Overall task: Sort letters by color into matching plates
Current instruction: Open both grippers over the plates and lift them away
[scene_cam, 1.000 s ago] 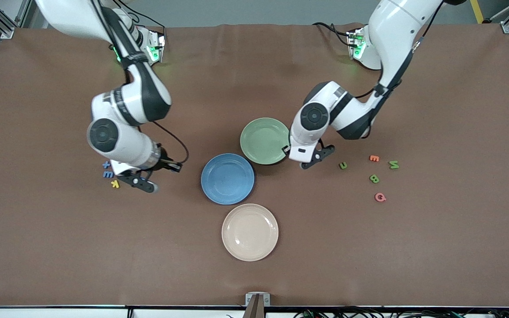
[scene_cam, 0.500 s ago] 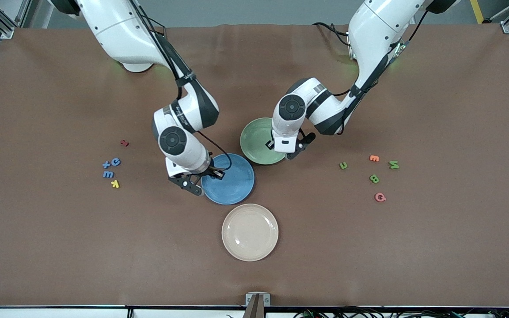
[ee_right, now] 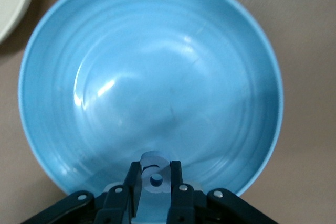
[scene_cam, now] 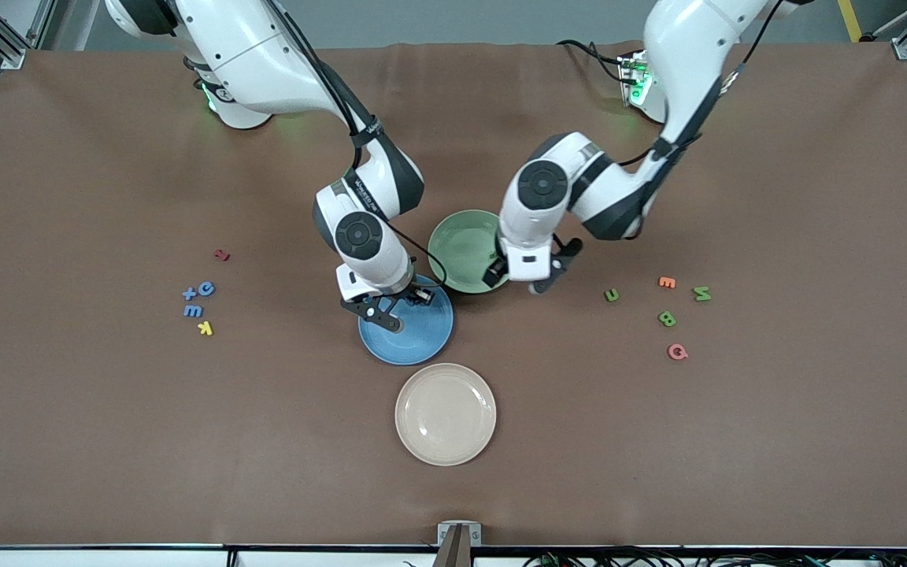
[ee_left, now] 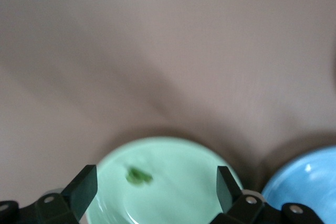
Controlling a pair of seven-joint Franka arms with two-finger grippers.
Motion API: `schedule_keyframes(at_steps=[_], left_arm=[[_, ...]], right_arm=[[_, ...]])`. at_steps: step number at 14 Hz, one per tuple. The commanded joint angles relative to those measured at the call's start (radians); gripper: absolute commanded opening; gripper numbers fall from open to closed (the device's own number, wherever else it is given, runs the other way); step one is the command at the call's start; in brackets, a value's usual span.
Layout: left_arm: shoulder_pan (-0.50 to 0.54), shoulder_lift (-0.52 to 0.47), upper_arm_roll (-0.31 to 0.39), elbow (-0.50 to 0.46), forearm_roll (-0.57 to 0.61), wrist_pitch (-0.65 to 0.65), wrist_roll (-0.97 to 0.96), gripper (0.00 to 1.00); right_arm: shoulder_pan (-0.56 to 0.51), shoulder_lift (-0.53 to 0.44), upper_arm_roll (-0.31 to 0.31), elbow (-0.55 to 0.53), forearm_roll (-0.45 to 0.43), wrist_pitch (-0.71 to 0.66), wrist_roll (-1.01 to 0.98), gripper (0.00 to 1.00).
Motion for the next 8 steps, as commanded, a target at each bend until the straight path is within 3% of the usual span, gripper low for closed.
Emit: schedule_keyframes(at_steps=[1, 2, 4, 6, 8], left_arm=[[0.135, -0.084, -0.003, -0.032, 0.018, -0.091, 0.184, 1.00], [0.187, -0.092, -0.005, -0.037, 0.018, -0.104, 0.254, 1.00], [0.267, -0.077, -0.005, -0.043, 0.018, -0.105, 0.350, 0.98], [0.284, -0.046, -0.002, -0.072, 0.021, -0.072, 0.373, 0.94], [0.301, -0.042, -0.003, -0.133, 0.077, -0.021, 0.396, 0.81]], right_arm=[[0.006, 0.007, -0.013, 0.018, 0.018, -0.015, 0.007, 0.53], [0.003, 0.006, -0.013, 0.018, 0.018, -0.015, 0.008, 0.98], [-0.002, -0.003, -0.018, 0.018, 0.010, -0.030, -0.001, 1.00], [-0.027, -0.046, -0.025, 0.026, 0.001, -0.119, -0.012, 1.00], [-0.104, -0.133, -0.025, 0.023, -0.019, -0.251, -0.099, 1.00]])
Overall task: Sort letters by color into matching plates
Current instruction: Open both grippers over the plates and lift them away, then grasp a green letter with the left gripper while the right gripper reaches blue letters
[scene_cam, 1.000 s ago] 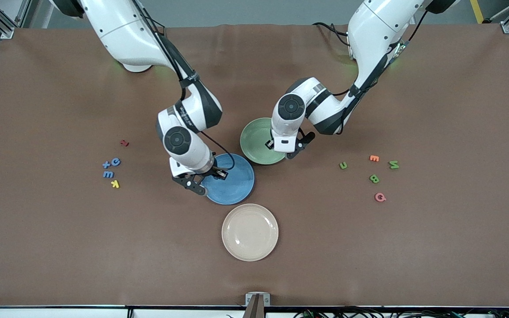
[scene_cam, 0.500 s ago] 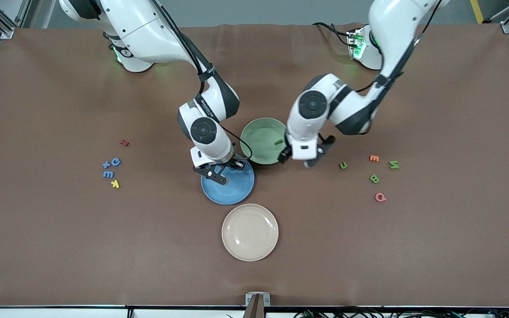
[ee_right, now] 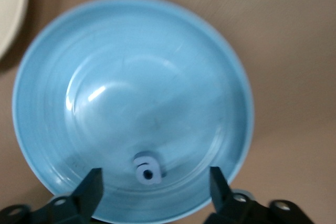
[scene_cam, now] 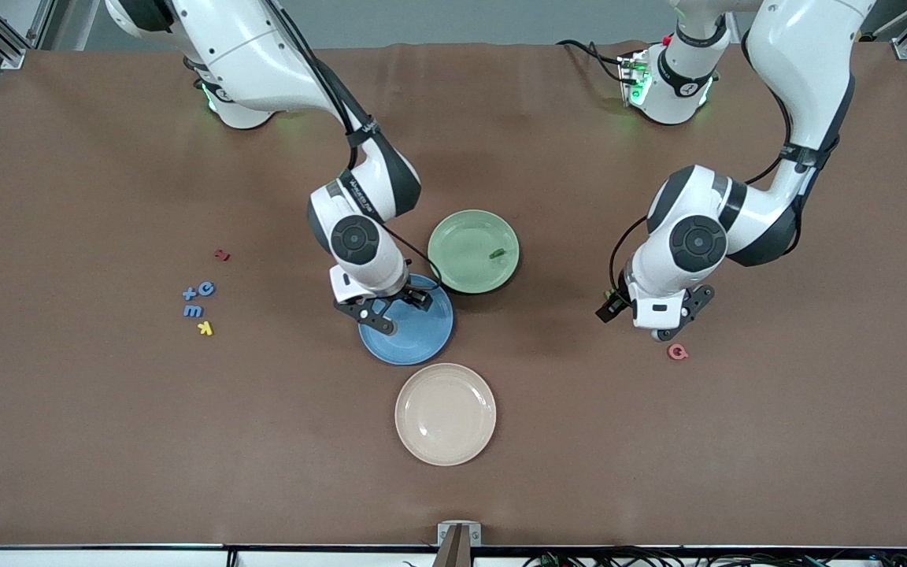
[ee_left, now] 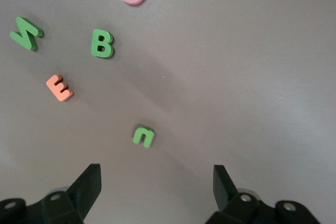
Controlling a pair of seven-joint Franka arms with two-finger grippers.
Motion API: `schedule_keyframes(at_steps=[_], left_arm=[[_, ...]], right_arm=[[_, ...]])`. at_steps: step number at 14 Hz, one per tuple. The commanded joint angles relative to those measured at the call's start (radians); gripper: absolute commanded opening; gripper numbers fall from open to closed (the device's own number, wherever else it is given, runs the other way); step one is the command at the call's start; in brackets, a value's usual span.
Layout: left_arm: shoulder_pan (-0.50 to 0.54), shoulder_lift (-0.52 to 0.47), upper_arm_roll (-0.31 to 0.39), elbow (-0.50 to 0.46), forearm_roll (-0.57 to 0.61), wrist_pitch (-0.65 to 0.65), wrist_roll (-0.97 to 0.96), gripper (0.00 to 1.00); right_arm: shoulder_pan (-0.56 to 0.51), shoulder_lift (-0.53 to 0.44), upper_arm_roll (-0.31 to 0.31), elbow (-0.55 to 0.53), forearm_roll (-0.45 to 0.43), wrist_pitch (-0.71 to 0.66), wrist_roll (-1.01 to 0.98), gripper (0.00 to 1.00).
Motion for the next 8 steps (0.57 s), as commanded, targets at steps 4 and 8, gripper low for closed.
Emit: schedule_keyframes(at_steps=[4, 8], left_arm=[[0.029, 0.025, -0.007, -0.154, 0.115, 0.187, 0.022, 0.68], [0.037, 0.065, -0.007, -0.177, 0.149, 0.261, 0.022, 0.67]], right_arm=[[-0.289, -0.242, 0.009, -0.053, -0.020, -0.347, -0.390, 1.00], [-0.480, -0.303, 0.008, -0.160, -0.097, -0.332, -0.716, 1.00]])
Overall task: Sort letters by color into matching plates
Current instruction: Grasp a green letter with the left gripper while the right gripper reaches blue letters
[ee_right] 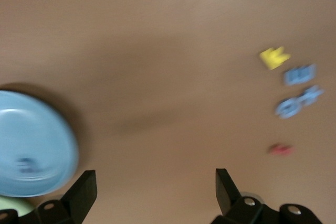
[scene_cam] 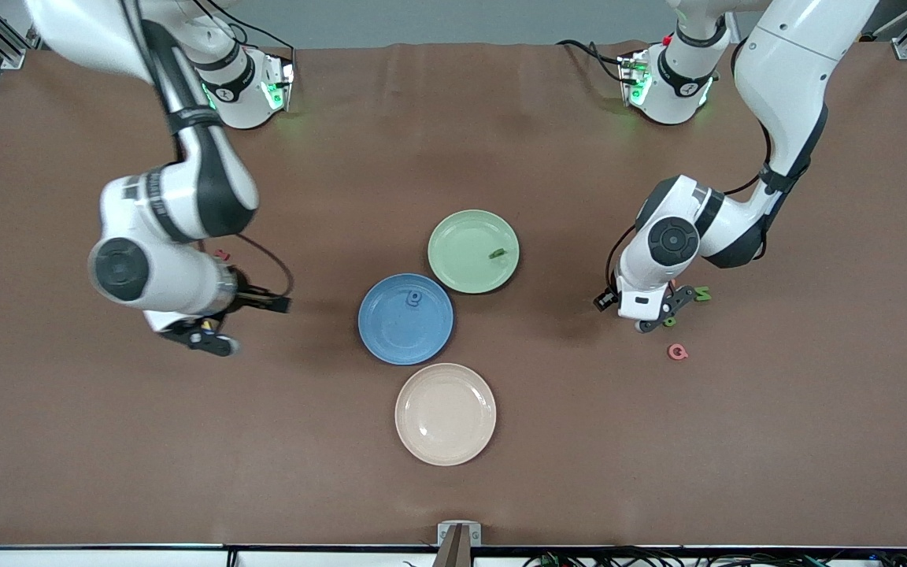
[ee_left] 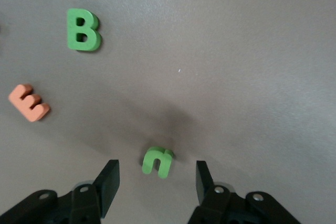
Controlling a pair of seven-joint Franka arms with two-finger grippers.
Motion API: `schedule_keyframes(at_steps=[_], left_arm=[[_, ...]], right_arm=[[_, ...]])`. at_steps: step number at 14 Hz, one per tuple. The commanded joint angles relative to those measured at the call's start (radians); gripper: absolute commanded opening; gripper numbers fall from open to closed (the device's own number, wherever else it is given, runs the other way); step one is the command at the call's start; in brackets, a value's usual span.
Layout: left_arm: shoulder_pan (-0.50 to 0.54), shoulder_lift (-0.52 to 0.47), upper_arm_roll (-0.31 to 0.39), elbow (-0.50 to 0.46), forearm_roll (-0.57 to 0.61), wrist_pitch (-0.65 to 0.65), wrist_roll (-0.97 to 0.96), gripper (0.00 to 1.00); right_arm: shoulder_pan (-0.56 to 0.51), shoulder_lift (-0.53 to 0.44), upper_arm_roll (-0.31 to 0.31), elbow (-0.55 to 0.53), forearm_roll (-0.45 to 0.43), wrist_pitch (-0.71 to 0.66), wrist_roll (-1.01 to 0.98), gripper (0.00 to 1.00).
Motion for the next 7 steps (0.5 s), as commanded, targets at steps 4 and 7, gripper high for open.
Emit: schedule_keyframes(at_steps=[4, 7], left_arm=[[0.022, 0.023, -0.007, -0.036, 0.054, 0.064, 0.015, 0.63], [0.024, 0.036, -0.008, -0.038, 0.054, 0.077, 0.015, 0.48]], right_arm=[[-0.225, -0.057, 0.023, -0.131, -0.055, 0.065, -0.374, 1.00], [-0.275, -0.057, 0.022, -0.240, -0.072, 0.238, -0.452, 1.00]])
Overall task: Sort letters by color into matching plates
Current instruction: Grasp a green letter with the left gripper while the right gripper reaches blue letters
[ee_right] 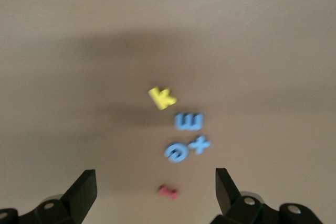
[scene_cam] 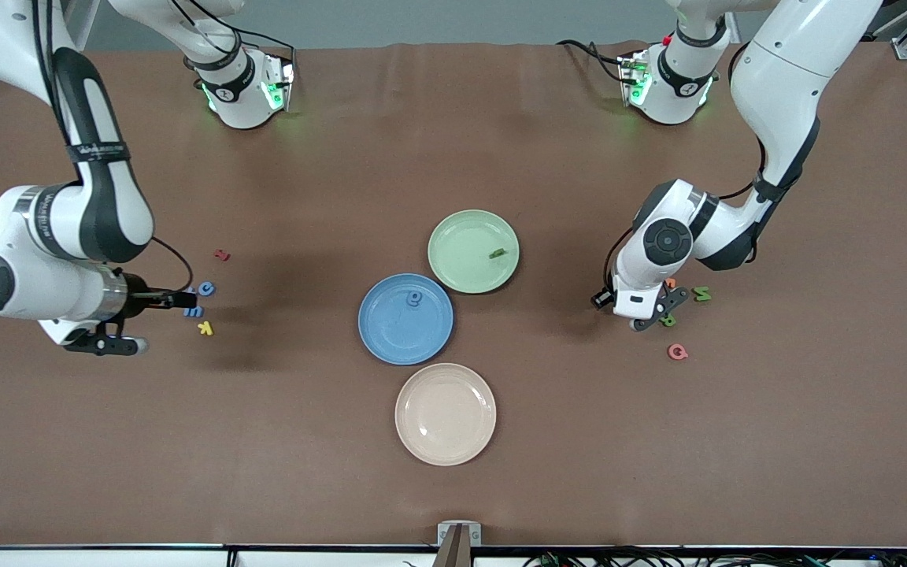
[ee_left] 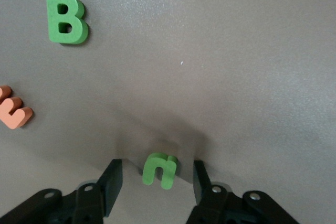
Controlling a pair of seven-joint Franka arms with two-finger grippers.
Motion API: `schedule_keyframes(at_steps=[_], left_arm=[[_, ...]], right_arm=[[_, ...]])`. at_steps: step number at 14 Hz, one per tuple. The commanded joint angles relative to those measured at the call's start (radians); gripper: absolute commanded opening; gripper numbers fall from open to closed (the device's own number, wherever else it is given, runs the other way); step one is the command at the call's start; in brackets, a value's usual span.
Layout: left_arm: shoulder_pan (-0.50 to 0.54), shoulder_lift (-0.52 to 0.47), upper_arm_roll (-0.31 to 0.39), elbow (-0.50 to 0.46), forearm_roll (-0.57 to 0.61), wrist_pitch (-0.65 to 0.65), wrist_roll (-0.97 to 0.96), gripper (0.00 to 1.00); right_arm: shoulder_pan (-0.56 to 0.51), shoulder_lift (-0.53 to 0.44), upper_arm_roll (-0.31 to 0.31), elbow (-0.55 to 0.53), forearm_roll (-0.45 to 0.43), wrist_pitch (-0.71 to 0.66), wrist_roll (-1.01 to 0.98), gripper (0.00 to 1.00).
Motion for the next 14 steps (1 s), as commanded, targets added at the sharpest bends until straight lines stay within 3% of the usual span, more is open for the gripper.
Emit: schedule_keyframes(at_steps=[1, 3, 4, 6, 10, 14], left_arm=[[0.017, 0.011, -0.006, -0.013, 0.019, 0.021, 0.014, 0.38], [0.016, 0.006, -0.008, -0.016, 0.021, 0.021, 0.014, 0.08], [0.016, 0.000, -0.009, -0.016, 0.021, 0.020, 0.013, 0.02], [0.011, -0.015, -0.017, -0.007, 0.019, 0.020, 0.000, 0.01], [0.008, -0.031, -0.099, 0.051, 0.007, 0.006, -0.071, 0.00], [0.000, -0.029, -0.199, 0.172, 0.006, -0.118, -0.183, 0.00]], right_arm=[[-0.025, -0.047, 0.021, -0.148, -0.018, 0.149, -0.030, 0.99], [-0.025, -0.044, 0.021, -0.189, -0.016, 0.191, -0.019, 0.94], [-0.025, -0.040, 0.021, -0.197, -0.016, 0.197, -0.016, 0.91], [-0.022, -0.037, 0.021, -0.206, -0.016, 0.197, 0.062, 0.88], [-0.019, -0.034, 0.021, -0.274, -0.018, 0.276, 0.111, 0.87], [-0.019, -0.033, 0.021, -0.360, -0.018, 0.413, 0.117, 0.87]])
